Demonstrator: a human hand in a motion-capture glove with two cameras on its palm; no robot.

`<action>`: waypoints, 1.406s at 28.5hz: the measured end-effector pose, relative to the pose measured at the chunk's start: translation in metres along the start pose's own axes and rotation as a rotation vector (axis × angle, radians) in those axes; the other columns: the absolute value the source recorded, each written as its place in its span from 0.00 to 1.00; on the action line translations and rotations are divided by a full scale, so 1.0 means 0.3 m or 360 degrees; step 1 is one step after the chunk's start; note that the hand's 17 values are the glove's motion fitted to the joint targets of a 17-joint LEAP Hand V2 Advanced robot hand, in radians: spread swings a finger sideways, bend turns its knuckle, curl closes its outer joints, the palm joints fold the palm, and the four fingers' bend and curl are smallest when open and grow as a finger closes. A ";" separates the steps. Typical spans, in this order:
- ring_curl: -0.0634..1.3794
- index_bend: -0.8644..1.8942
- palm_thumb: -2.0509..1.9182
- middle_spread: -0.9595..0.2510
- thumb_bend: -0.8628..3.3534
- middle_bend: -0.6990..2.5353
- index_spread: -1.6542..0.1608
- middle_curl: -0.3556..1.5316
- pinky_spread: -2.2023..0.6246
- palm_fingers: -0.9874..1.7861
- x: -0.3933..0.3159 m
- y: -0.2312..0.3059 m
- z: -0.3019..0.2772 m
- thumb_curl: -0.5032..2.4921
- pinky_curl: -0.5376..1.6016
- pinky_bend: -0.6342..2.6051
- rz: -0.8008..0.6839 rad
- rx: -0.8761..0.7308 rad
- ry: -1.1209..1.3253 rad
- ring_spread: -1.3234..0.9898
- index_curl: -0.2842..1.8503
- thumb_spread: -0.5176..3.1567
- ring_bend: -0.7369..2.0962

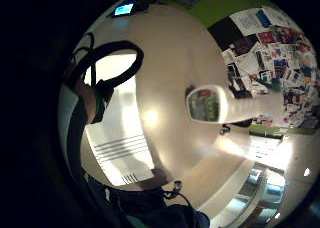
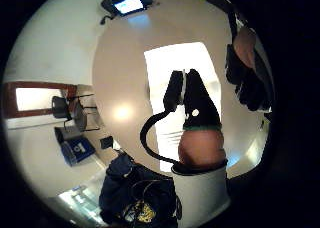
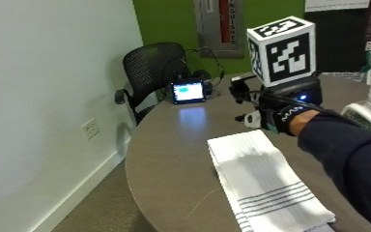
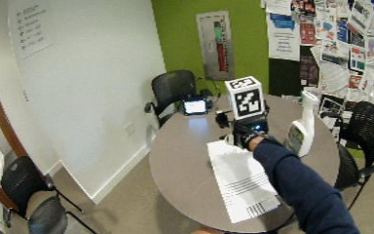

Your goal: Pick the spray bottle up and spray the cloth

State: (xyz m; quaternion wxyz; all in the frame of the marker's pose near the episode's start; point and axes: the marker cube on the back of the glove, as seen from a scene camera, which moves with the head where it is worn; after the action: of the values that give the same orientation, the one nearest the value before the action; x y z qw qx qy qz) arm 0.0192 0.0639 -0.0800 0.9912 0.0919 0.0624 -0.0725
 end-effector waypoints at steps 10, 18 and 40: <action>0.34 0.31 0.65 0.72 0.24 0.36 0.75 0.40 0.68 0.74 0.167 0.119 -0.182 0.30 0.44 0.39 0.0028 0.0442 -0.0045 0.49 0.28 0.47 0.50; 0.35 0.29 0.63 0.74 0.21 0.32 0.72 0.39 0.70 0.66 0.480 0.200 -0.159 0.30 0.46 0.42 -0.0024 0.0698 -0.0642 0.50 0.22 0.46 0.50; 0.26 0.32 0.63 0.77 0.19 0.32 0.66 0.38 0.87 0.34 0.803 -0.040 0.423 0.29 0.44 0.46 -0.0193 0.0304 -0.2232 0.57 0.14 0.41 0.41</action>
State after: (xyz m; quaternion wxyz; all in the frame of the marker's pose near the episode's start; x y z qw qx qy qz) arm 0.2678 -0.0040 0.0088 0.7796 0.1065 -0.5919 -0.1746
